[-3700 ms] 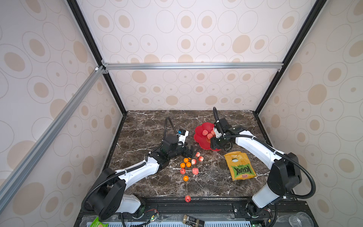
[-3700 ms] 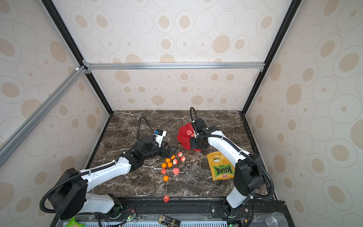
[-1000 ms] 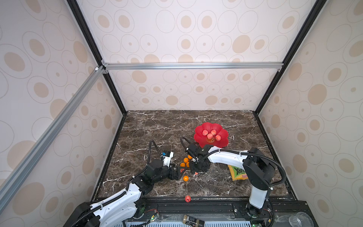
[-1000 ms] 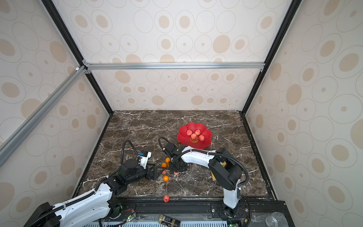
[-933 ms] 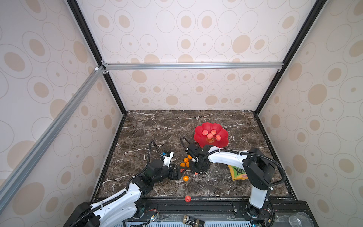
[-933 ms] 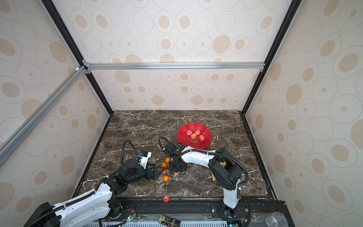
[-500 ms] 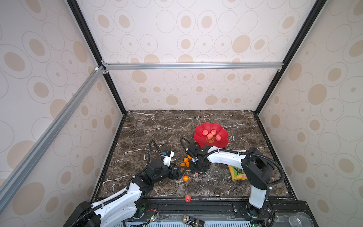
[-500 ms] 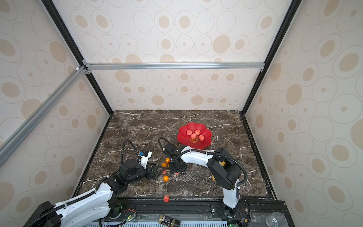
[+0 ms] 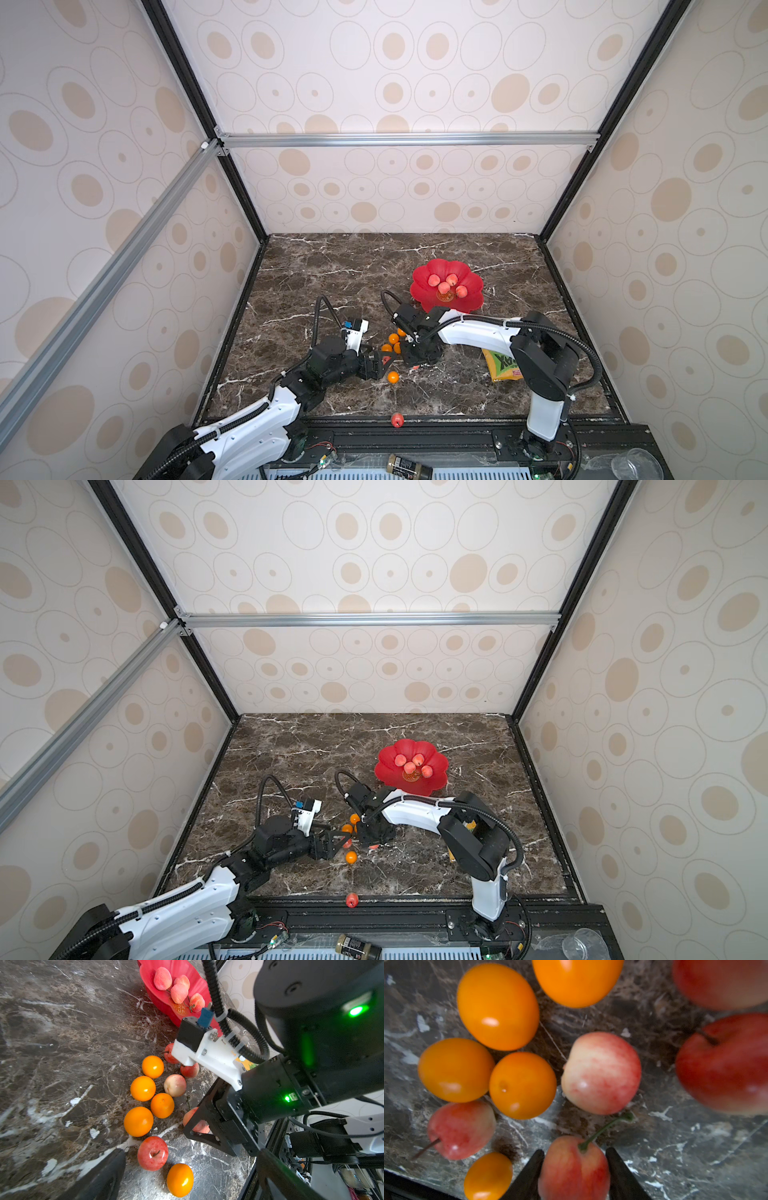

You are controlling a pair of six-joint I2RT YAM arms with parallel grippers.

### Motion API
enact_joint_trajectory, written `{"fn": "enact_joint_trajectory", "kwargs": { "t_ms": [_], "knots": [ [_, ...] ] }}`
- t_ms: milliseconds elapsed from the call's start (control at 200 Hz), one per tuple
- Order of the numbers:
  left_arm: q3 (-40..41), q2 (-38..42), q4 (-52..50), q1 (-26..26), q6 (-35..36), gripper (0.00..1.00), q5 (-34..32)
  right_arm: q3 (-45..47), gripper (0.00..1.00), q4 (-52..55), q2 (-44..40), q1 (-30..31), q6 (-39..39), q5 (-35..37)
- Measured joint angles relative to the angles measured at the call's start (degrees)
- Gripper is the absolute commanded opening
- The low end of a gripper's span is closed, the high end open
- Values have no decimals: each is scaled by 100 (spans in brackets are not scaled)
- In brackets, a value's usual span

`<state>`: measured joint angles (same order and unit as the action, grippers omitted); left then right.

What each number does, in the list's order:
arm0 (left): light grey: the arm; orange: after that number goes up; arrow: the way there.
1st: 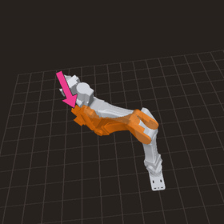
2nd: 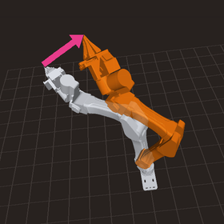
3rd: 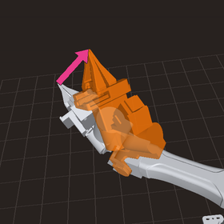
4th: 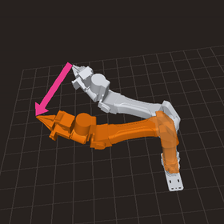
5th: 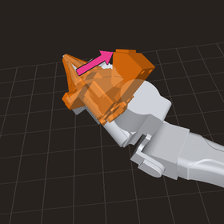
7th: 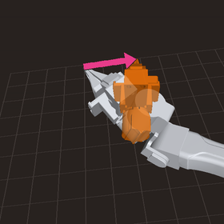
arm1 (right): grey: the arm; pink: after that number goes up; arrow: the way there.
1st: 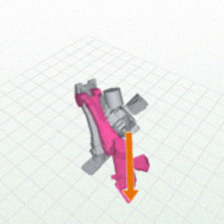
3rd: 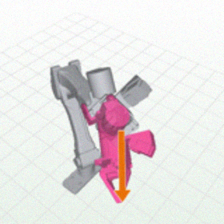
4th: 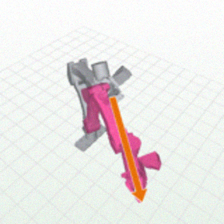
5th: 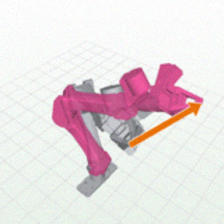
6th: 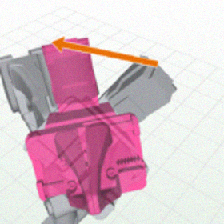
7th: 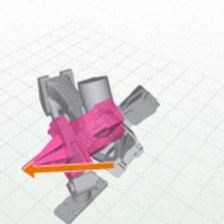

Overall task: Arrange fruit in a fruit bowl
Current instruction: Pick up the fruit from the center of the table.

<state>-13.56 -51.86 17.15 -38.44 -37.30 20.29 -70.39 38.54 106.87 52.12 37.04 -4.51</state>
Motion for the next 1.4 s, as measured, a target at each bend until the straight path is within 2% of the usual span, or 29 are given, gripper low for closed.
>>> {"fn": "enact_joint_trajectory", "kwargs": {
  "t_ms": [920, 1190, 1400],
  "knots": [
    [-31, -35, 22, 0, 4, 99, 15, 0, 40, 39, -79, 0, 0, 13],
    [-232, -321, 133, 2, 68, 99, 57, 0, 40, 186, -455, 0, -17, 114],
    [-697, -765, 310, 0, 160, 99, 57, 0, 40, 376, -699, -81, -79, 192]
  ]
}}
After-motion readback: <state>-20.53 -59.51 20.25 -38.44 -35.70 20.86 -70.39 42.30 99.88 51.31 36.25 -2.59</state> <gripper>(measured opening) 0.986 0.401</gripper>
